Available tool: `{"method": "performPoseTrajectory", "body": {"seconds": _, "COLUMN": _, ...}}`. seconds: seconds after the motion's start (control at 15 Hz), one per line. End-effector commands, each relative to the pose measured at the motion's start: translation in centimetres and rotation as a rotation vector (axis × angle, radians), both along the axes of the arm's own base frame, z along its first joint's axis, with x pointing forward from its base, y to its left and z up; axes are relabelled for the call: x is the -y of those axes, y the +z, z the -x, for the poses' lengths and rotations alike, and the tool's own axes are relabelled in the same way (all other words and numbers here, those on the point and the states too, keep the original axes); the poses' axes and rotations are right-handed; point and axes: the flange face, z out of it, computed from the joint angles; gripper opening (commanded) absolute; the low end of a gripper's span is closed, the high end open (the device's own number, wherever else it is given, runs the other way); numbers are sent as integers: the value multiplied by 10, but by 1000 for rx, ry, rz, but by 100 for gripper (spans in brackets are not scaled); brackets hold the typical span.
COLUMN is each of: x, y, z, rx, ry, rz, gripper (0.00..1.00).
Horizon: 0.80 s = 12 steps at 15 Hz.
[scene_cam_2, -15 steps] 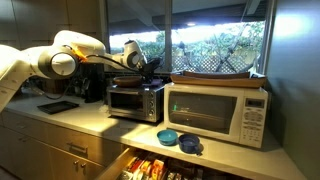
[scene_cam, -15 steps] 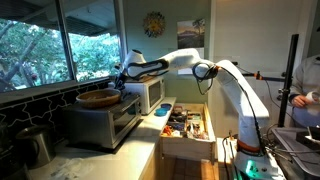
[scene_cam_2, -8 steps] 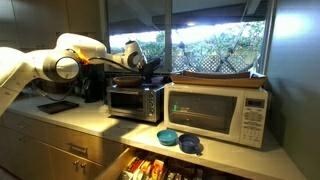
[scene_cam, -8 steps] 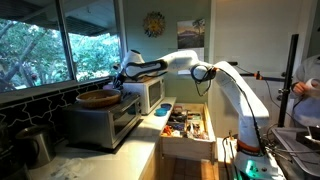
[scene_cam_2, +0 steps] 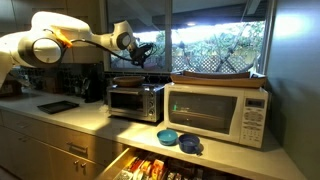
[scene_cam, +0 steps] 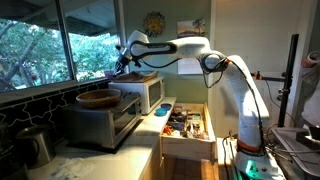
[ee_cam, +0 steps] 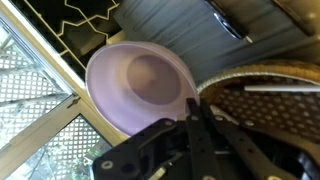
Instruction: Pick up the purple bowl and put it in the blue mug
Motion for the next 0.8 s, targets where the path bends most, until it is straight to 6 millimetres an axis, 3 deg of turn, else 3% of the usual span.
{"method": "performPoseTrajectory", "body": {"seconds": 0.0, "x": -3, "y": 31, "z": 64, "rx": -39, "ry": -158, "rz": -100, "gripper": 1}}
{"method": "performPoseTrajectory", "body": {"seconds": 0.2, "x": -1, "y": 46, "z": 105, "rx": -37, "ry": -312, "rz": -133, "gripper": 1}}
{"method": "performPoseTrajectory", "body": {"seconds": 0.33, "x": 8, "y": 42, "z": 128, "rx": -42, "ry": -415, "rz": -150, "gripper": 1}}
{"method": "performPoseTrajectory", "body": {"seconds": 0.47, "x": 20, "y": 27, "z": 145, "rx": -58, "ry": -518, "rz": -183, "gripper": 1}}
{"method": "performPoseTrajectory", "body": {"seconds": 0.73, "x": 64, "y": -32, "z": 173, "rx": -122, "ry": -730, "rz": -225, "gripper": 1}}
